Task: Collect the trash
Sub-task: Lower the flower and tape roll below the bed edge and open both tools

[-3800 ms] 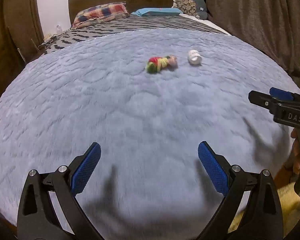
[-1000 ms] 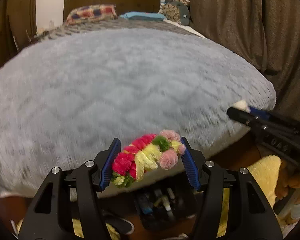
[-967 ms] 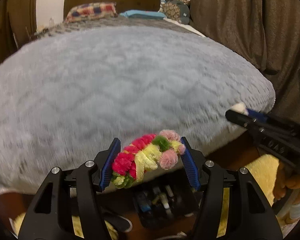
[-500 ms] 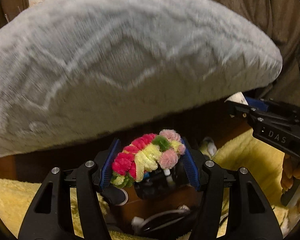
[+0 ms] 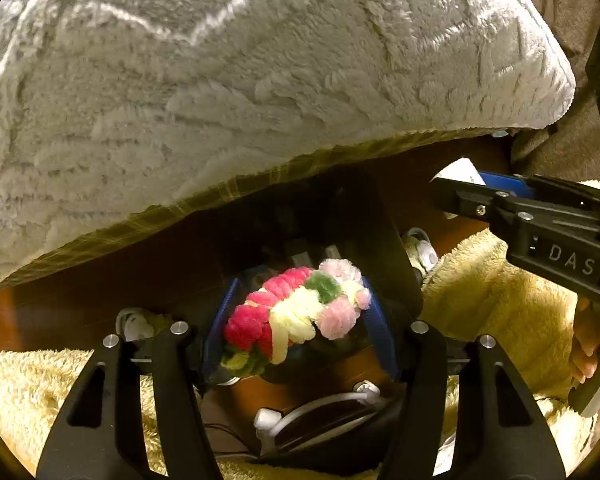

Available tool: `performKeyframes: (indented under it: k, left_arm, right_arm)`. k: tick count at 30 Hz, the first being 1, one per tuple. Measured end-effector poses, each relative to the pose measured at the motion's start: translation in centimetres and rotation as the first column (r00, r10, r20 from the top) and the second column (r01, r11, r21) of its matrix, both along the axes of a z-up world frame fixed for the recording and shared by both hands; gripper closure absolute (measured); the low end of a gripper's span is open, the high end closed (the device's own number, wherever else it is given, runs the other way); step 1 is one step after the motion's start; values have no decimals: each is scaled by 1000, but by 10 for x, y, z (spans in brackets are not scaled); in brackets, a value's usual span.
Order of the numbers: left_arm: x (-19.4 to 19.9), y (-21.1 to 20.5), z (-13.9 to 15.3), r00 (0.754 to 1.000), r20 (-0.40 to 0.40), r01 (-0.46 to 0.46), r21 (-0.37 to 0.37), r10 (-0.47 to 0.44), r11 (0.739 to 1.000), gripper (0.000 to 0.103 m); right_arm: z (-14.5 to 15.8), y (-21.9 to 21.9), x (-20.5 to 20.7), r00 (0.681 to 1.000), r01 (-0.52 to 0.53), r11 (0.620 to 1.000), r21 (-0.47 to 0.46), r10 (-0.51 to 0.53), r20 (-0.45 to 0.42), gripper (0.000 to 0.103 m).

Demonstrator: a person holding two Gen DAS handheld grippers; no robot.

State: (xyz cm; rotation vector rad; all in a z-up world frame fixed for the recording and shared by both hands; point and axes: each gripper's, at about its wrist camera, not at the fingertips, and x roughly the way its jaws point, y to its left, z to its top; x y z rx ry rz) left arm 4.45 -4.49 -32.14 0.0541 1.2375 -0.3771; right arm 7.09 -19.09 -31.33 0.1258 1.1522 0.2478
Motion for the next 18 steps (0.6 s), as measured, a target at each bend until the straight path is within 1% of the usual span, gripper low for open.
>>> performKeyframes:
  k: [3, 4, 7, 9, 10, 11, 15, 16, 18]
  left_arm:
    - [-3, -5, -3, 1000, -10, 7, -1, -7, 1000, 44]
    - [-4, -4, -5, 1000, -15, 5, -2, -5, 1000, 44]
    - [-2, -2, -6, 1000, -23, -4, -1, 4, 1000, 43]
    - [1, 2, 0, 1000, -18, -12, 2, 12, 1000, 41]
    - [3, 5, 4, 1000, -11, -14, 2, 14, 1000, 39]
    - [3, 6, 8, 1000, -3, -16, 2, 16, 1000, 37]
    - [2, 8, 26, 999, 39, -21, 13, 20, 1000, 34]
    - [1, 9, 30, 999, 49, -22, 14, 21, 1000, 31]
    - [-2, 13, 42, 997, 77, -28, 12, 27, 1000, 27]
  right_arm:
    - [-4, 0, 0, 1000, 8, 1000, 13, -9, 7, 66]
    - [-6, -5, 6, 1000, 12, 1000, 13, -12, 12, 66]
    - [0, -7, 16, 1000, 16, 1000, 11, -16, 17, 66]
    - [6, -9, 20, 999, 26, 1000, 8, -26, 29, 55]
    - [17, -9, 19, 999, 31, 999, 8, -31, 38, 45]
    - [21, -11, 20, 998, 37, 999, 10, -37, 48, 41]
    - [40, -16, 20, 994, 54, 999, 1, -54, 93, 40]
    - [46, -17, 20, 993, 58, 998, -3, -57, 104, 39]
    - [59, -20, 16, 988, 71, 997, -15, -69, 135, 29]
